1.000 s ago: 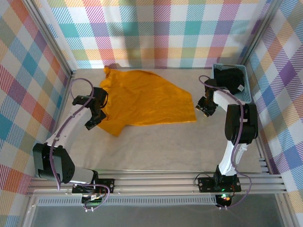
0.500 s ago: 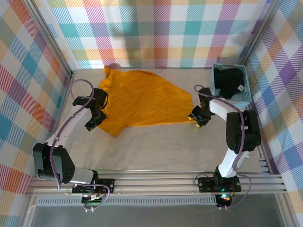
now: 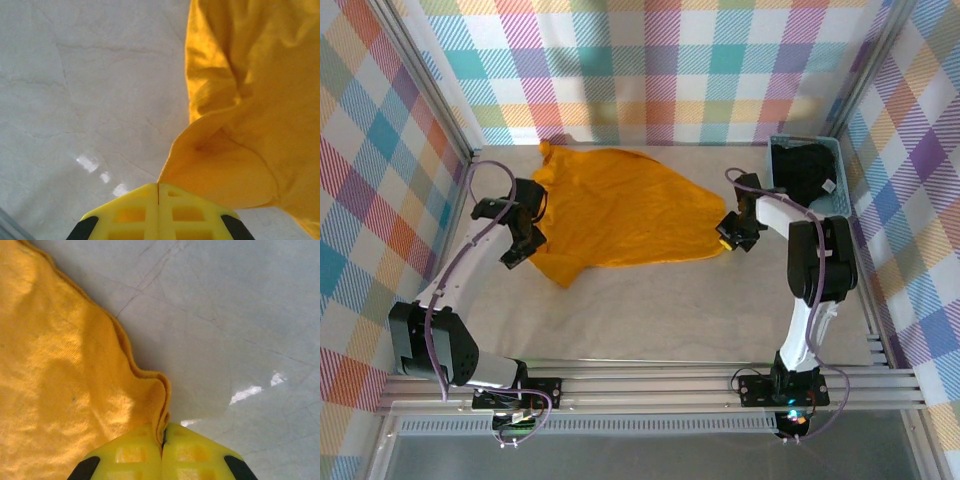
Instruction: Fold and stack the t-shirts
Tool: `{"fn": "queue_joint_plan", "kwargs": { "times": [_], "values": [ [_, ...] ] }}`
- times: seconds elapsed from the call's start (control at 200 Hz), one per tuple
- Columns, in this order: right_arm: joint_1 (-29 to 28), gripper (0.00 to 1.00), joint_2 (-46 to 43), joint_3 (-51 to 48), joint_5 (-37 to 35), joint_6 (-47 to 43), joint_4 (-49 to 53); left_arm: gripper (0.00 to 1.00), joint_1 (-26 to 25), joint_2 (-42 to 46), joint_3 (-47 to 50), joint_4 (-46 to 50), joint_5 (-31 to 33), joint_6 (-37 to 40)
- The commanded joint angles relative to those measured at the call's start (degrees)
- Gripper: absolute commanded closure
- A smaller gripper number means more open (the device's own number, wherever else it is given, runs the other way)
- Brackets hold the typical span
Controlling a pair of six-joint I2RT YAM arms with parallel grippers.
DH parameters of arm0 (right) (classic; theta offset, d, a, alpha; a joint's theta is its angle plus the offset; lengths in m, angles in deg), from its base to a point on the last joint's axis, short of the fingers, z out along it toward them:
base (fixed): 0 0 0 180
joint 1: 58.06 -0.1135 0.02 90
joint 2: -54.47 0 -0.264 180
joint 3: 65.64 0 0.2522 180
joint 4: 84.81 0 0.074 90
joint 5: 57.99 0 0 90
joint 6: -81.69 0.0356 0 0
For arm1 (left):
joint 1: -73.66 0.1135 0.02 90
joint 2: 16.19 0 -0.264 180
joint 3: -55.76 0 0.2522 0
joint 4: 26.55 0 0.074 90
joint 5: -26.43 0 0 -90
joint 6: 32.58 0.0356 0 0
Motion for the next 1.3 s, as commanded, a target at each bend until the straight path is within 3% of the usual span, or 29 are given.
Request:
{"fn": "queue_joint_plan", "kwargs": {
  "times": [0.0, 0.29, 0.48, 0.61, 0.76, 0.905, 1.035, 1.18, 1.295],
  "values": [
    [0.1, 1.0, -7.6, -0.2, -2.5, -1.3, 0.8, 1.0, 0.9, -0.3, -4.4, 0.1, -0.8, 0.6],
    [-0.1, 1.0, -22.1, 8.7, -2.8, -9.1, 0.6, 1.0, 2.1, 1.6, -21.6, 1.0, 0.1, -1.0],
    [-0.2, 1.0, -35.2, 10.2, -2.3, -13.3, -5.5, 1.0, 2.0, 9.7, -31.3, -1.7, 6.7, -3.1],
    [-0.2, 1.0, -42.8, 12.5, -2.7, -14.8, -6.7, 1.0, 2.1, 16.6, -34.8, -7.2, 9.7, -0.2],
    [-0.2, 1.0, -46.5, 18.4, -4.6, -14.9, -3.0, 1.0, 2.1, 13.8, -47.4, -5.8, 8.6, 2.3],
    [-0.2, 1.0, -43.5, 23.3, -3.7, -14.0, 0.7, 1.0, 2.1, 6.4, -56.8, -4.3, 5.1, 3.5],
    [-0.1, 1.0, -38.1, 23.5, -0.3, -12.0, -1.7, 1.0, 2.5, -2.0, -60.7, -4.1, -1.1, 4.1],
    [0.0, 1.0, -28.8, 24.8, 3.5, -10.7, -7.3, 1.0, 5.6, -12.3, -62.7, -5.1, -8.7, 3.2],
    [0.8, 1.0, -19.3, 31.8, 6.2, -11.1, -7.8, 1.0, 9.7, -21.2, -67.6, -5.4, -15.8, 0.9]
  ]
}}
